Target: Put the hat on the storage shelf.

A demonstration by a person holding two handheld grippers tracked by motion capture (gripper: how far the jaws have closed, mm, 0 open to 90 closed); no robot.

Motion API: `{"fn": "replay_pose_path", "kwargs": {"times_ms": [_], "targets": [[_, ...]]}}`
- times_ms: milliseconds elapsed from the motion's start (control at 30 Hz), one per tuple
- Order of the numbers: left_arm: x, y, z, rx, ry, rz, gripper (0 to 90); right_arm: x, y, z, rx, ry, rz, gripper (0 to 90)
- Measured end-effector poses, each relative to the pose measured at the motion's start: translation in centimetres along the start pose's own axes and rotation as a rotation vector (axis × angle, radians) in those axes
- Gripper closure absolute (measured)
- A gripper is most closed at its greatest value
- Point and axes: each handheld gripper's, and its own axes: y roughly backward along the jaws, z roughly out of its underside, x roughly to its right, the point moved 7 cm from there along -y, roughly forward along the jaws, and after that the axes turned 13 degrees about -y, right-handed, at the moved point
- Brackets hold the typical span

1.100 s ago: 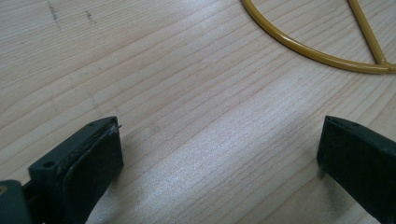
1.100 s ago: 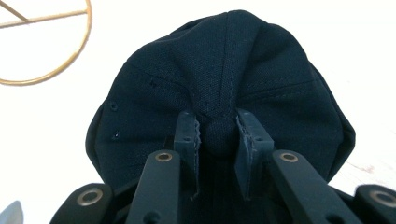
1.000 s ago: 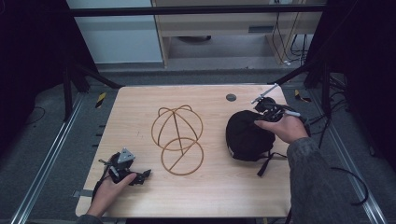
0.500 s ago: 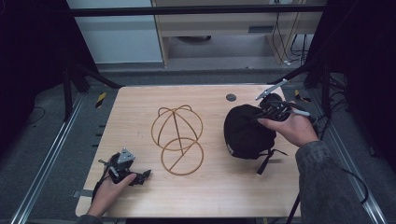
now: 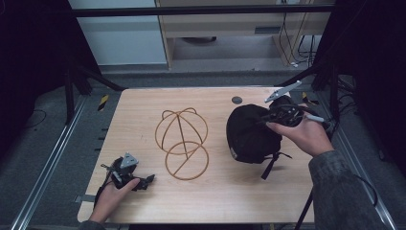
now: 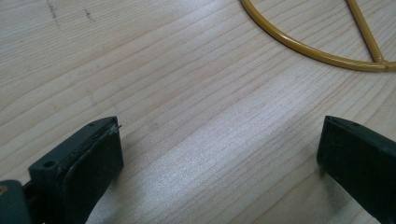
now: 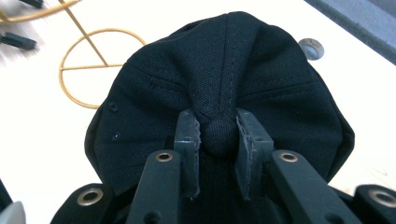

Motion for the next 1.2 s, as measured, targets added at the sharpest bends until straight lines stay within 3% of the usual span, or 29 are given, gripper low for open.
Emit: {"fn": "replay_pose_path", "kwargs": {"times_ms": [267,833,1200], "targets": [[0.0,0.0,0.0,0.001,0.0,0.0,0.0,-0.8,1.4,-0.2,0.037,0.01,-0.018,73.0],[0.0,0.0,0.0,0.0,0.0,0.0,0.0,-4.3,5.2,-1.8,0.125,0.091,-0.046,73.1],[0.0,0.0,0.0,0.0,0.0,0.0,0.0,-4.7,5.7,-1.9,0.144,0.101,-0.055,73.0]]}}
